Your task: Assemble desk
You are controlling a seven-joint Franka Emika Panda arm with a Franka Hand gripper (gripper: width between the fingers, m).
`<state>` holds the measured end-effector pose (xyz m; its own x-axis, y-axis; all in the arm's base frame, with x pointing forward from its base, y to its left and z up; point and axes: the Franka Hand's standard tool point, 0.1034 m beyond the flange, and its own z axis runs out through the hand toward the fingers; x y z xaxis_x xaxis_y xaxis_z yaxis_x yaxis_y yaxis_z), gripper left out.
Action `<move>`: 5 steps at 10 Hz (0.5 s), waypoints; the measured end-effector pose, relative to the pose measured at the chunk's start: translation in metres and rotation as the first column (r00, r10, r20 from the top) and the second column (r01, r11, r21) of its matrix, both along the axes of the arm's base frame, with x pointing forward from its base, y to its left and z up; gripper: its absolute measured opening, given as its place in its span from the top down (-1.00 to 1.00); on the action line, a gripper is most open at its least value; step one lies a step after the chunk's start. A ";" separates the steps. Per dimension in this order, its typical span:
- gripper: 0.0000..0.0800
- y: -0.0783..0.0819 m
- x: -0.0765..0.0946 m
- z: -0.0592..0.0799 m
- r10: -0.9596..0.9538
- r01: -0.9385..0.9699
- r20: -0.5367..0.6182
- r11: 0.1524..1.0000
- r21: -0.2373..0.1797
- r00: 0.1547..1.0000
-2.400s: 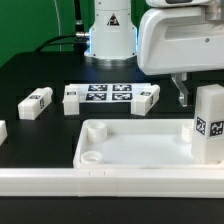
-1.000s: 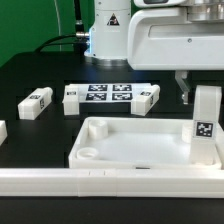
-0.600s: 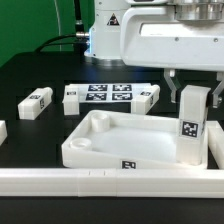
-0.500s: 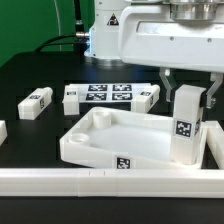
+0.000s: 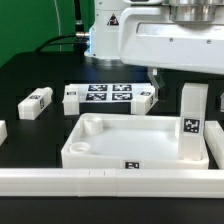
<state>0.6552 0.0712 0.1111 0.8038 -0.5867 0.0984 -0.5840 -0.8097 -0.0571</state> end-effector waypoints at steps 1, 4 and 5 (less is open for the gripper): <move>-0.62 0.005 -0.012 0.003 -0.022 0.023 -0.011 1.000 0.020 1.000; -0.62 -0.008 -0.042 0.019 0.097 -0.097 -0.015 0.995 0.029 0.995; -0.62 -0.015 -0.050 0.018 0.129 -0.129 -0.011 0.991 0.026 0.992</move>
Offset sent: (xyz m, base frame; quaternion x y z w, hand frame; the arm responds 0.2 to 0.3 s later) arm -0.0409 -0.0157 0.0193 0.0416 -0.0293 -0.0414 0.9978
